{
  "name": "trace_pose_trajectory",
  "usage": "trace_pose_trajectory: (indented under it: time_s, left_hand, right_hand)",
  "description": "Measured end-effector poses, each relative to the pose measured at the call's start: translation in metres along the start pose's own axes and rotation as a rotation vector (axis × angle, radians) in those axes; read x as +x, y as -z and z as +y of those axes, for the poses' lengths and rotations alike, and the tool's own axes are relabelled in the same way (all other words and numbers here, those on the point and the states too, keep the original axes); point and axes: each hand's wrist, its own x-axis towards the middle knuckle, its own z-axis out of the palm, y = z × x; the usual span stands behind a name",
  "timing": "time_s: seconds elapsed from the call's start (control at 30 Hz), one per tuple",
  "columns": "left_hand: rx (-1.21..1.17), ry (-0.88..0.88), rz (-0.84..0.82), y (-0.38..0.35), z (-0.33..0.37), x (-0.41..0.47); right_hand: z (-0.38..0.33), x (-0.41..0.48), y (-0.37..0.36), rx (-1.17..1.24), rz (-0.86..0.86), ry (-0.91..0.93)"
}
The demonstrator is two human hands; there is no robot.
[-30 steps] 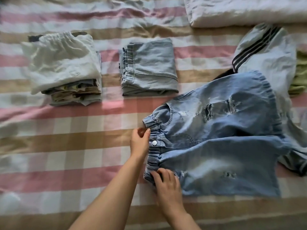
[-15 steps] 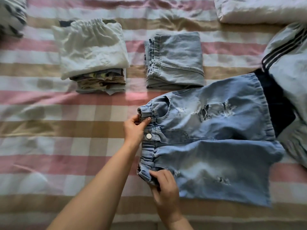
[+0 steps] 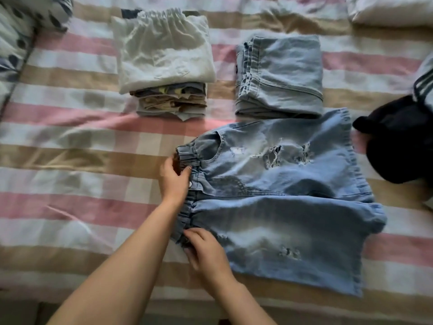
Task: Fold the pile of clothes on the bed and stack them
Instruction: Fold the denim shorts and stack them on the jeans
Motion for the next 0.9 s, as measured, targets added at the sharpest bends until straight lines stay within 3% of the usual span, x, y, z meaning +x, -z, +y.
trace_pose_trajectory:
  time_s: [0.07, 0.13, 0.27, 0.37, 0.53, 0.63, 0.7, 0.9]
  left_hand:
    - [0.143, -0.181, 0.058, -0.006, 0.009, -0.022]
    - [0.199, -0.41, 0.052, -0.019, 0.018, -0.055]
    - [0.164, -0.657, -0.189, -0.06, 0.025, -0.131]
    - [0.179, -0.815, -0.384, -0.094, 0.027, -0.176]
    - [0.334, -0.947, -0.642, -0.135, 0.022, -0.225]
    - [0.649, -0.996, -0.776, -0.147, 0.014, -0.242]
    - [0.795, -1.008, -0.778, -0.151, 0.01, -0.25]
    - [0.685, -1.114, -0.803, -0.156, 0.006, -0.265]
  right_hand:
    - [0.006, -0.012, 0.023, 0.046, 0.135, 0.013]
    - [0.024, -0.03, 0.049, 0.062, 0.408, -0.049]
    - [0.078, -0.081, 0.107, 0.024, 0.822, -0.383]
    - [0.122, -0.119, 0.133, -0.081, 0.994, -0.679]
    - [0.165, -0.151, 0.144, 0.033, 0.949, -0.931]
    - [0.174, -0.157, 0.141, 0.167, 0.862, -0.999]
    - [0.175, -0.16, 0.14, 0.251, 0.742, -1.024]
    - [0.175, -0.188, 0.136, 0.348, 0.68, -1.024]
